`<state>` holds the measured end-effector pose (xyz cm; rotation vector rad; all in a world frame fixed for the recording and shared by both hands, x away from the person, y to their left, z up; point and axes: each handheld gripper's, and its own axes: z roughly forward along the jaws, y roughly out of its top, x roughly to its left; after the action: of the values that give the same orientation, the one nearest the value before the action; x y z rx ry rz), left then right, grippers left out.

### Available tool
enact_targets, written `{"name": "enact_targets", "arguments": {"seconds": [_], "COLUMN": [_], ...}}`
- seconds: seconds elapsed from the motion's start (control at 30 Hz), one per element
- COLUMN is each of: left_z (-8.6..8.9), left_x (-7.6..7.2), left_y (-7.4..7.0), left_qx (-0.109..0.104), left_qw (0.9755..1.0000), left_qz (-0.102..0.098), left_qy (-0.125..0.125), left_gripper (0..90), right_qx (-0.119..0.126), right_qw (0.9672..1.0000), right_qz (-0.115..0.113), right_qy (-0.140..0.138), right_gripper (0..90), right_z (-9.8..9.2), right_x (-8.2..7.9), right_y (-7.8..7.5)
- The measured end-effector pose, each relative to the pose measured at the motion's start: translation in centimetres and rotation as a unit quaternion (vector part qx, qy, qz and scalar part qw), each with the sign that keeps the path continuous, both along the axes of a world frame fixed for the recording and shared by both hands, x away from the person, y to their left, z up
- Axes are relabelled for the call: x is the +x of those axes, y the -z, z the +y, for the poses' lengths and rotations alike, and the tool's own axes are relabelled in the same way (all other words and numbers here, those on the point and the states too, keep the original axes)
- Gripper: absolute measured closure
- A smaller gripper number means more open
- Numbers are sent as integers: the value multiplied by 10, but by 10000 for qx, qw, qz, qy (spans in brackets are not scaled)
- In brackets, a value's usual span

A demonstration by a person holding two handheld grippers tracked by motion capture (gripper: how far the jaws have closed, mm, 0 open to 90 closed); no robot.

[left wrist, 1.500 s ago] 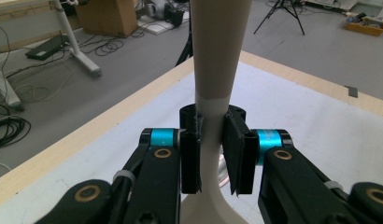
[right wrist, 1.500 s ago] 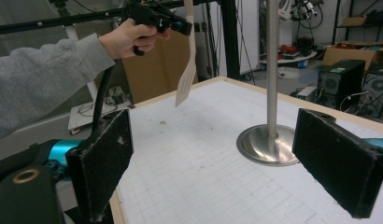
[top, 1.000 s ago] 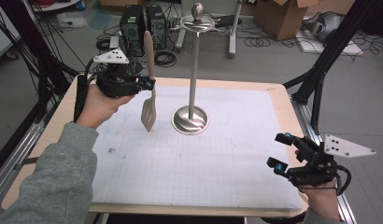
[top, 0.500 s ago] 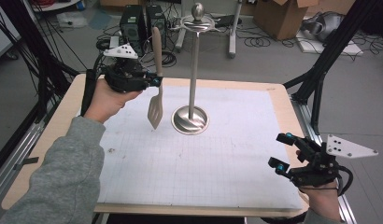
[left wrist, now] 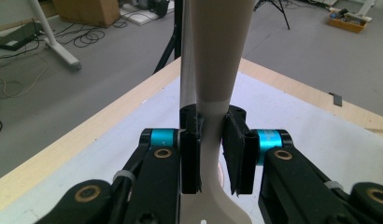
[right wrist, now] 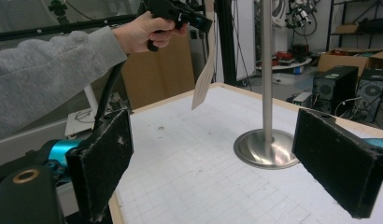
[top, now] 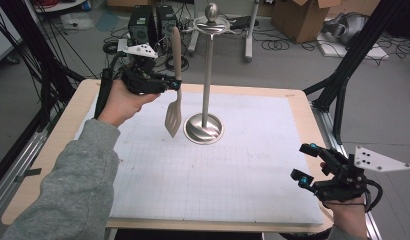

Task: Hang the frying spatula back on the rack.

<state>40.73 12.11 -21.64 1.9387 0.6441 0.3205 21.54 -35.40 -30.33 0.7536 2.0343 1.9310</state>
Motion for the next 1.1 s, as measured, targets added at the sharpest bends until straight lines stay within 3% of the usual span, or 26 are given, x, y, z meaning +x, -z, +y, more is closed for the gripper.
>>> {"name": "enact_targets", "arguments": {"seconds": [0.17, 1.1], "left_z": [-6, -14], "left_x": [1, 12], "left_y": [-4, -4], "left_qx": [126, 311], "left_qw": [9999, 9993], "left_qz": [-57, 14], "left_qy": [-34, -196], "left_gripper": [770, 770], "right_qx": [20, 101], "right_qw": [10000, 9998], "right_qz": [-41, -134], "right_qy": [20, -102], "right_gripper": [114, 114], "right_z": [-2, 1], "right_x": [-2, -5], "right_y": [-1, -6]}}
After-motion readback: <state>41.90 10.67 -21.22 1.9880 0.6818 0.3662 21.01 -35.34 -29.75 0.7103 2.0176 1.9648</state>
